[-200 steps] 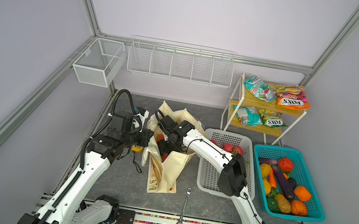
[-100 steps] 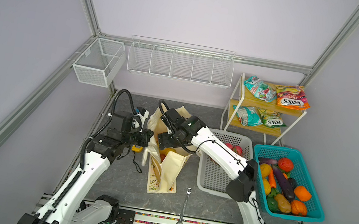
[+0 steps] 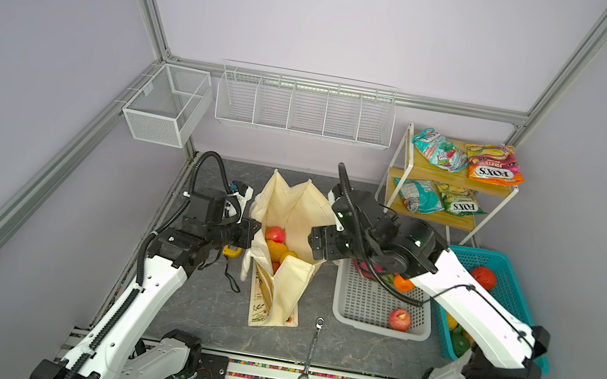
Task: Place the food into the grocery bag and tie it
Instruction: 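Raise the right gripper out of the bag back over the baskets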
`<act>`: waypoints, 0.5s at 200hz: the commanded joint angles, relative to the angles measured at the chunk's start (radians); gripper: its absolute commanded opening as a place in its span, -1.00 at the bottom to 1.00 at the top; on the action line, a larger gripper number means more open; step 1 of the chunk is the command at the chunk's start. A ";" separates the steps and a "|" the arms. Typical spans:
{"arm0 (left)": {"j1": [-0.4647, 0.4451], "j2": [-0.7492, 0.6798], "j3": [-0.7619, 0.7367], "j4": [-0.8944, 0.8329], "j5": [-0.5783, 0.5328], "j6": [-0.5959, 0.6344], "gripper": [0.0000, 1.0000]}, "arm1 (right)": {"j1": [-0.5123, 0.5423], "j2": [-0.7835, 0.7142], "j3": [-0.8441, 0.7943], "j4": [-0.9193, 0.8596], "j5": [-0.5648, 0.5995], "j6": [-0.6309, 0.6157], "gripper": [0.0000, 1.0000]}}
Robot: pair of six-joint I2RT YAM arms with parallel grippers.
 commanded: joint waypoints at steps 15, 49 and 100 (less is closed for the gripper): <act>-0.017 0.001 -0.017 0.035 -0.013 0.039 -1.00 | -0.006 -0.208 -0.264 0.051 0.076 0.085 0.75; -0.027 0.001 -0.017 0.034 -0.021 0.042 -1.00 | -0.009 -0.365 -0.463 0.000 0.118 0.164 0.76; -0.028 -0.007 -0.017 0.035 -0.021 0.042 -1.00 | -0.013 -0.522 -0.626 -0.156 0.228 0.295 0.76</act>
